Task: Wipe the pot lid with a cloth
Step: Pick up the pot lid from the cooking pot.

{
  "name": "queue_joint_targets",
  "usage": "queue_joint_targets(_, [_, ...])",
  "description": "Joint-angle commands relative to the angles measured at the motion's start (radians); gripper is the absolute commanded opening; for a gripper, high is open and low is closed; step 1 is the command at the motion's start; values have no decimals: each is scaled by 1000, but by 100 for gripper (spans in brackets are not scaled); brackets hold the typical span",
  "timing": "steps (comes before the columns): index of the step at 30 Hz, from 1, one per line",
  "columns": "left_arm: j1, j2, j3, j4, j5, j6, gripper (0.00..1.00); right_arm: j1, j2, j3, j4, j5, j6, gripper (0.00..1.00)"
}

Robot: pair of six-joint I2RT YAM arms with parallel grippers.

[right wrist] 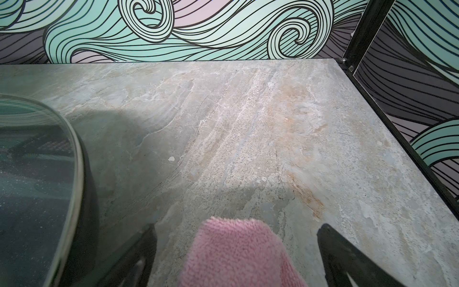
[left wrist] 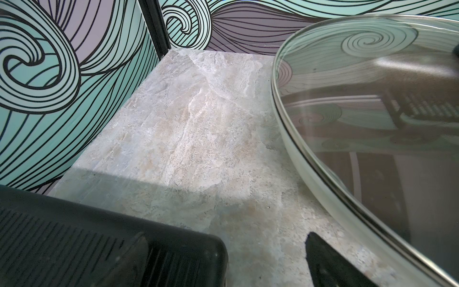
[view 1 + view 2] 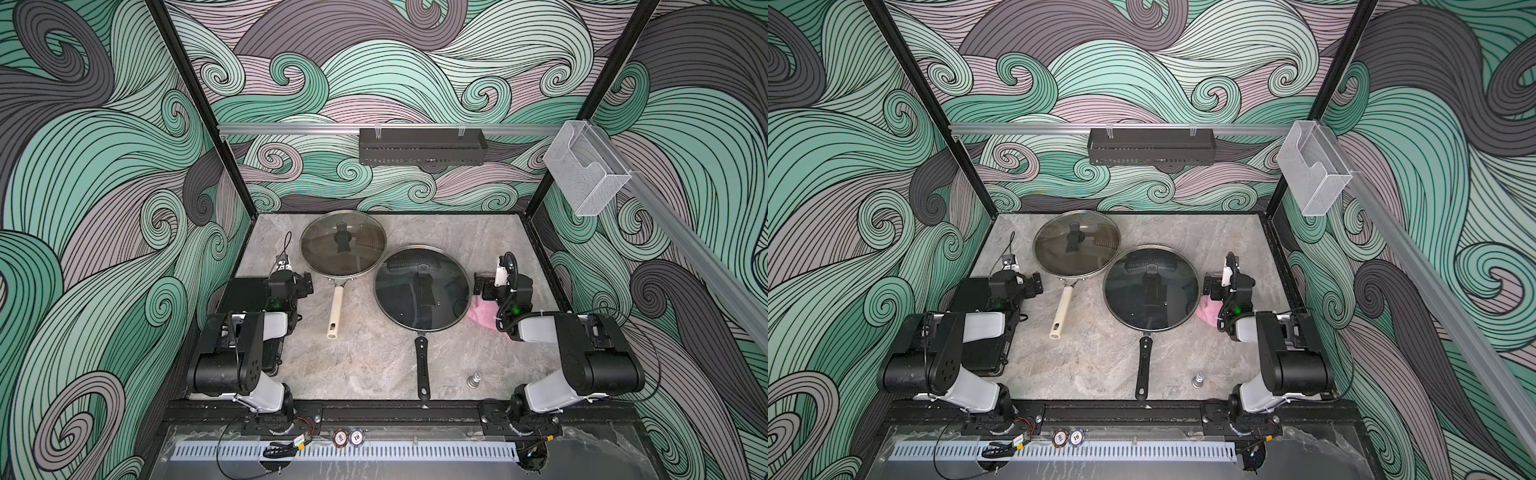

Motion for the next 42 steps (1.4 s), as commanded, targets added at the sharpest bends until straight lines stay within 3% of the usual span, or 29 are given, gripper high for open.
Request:
queue_joint_targets(1, [2, -39, 3, 8, -15, 1, 97, -5, -32, -11, 37, 6, -1, 99])
queue_joint_targets(4, [3, -179, 29, -159, -99, -55, 98, -6, -127, 1, -75, 53, 15, 100])
queue_joint_targets(9, [5, -357, 105, -377, -126, -137, 99, -15, -306, 1, -256, 191, 144, 100])
queue_joint_targets(12, [6, -425, 223, -582, -158, -314, 99, -40, -421, 85, -504, 187, 285, 100])
queue_joint_targets(14, [5, -429, 343, -742, -56, -349, 99, -55, -464, 159, -664, 108, 363, 100])
queue_joint_targets(17, [-15, -353, 567, -1004, 23, -426, 99, -60, -500, 257, -834, -26, 448, 100])
queue_joint_targets(20, [-73, -228, 797, -1271, 14, -434, 99, -55, -490, 352, -983, -122, 469, 100])
queue_joint_targets(27, [-266, 67, 1184, -1556, -77, -340, 99, 29, -356, 588, -1164, -361, 358, 100])
queue_joint_targets(32, [-308, 236, 1367, -1644, -31, -315, 99, 152, -242, 698, -1190, -421, 330, 99])
queue_joint_targets(36, [-366, 399, 1544, -1768, -95, -271, 99, 228, -170, 766, -1183, -429, 333, 99])
queue_joint_targets(42, [-383, 621, 1814, -1956, -127, -294, 92, 274, -121, 813, -1217, -403, 331, 99])
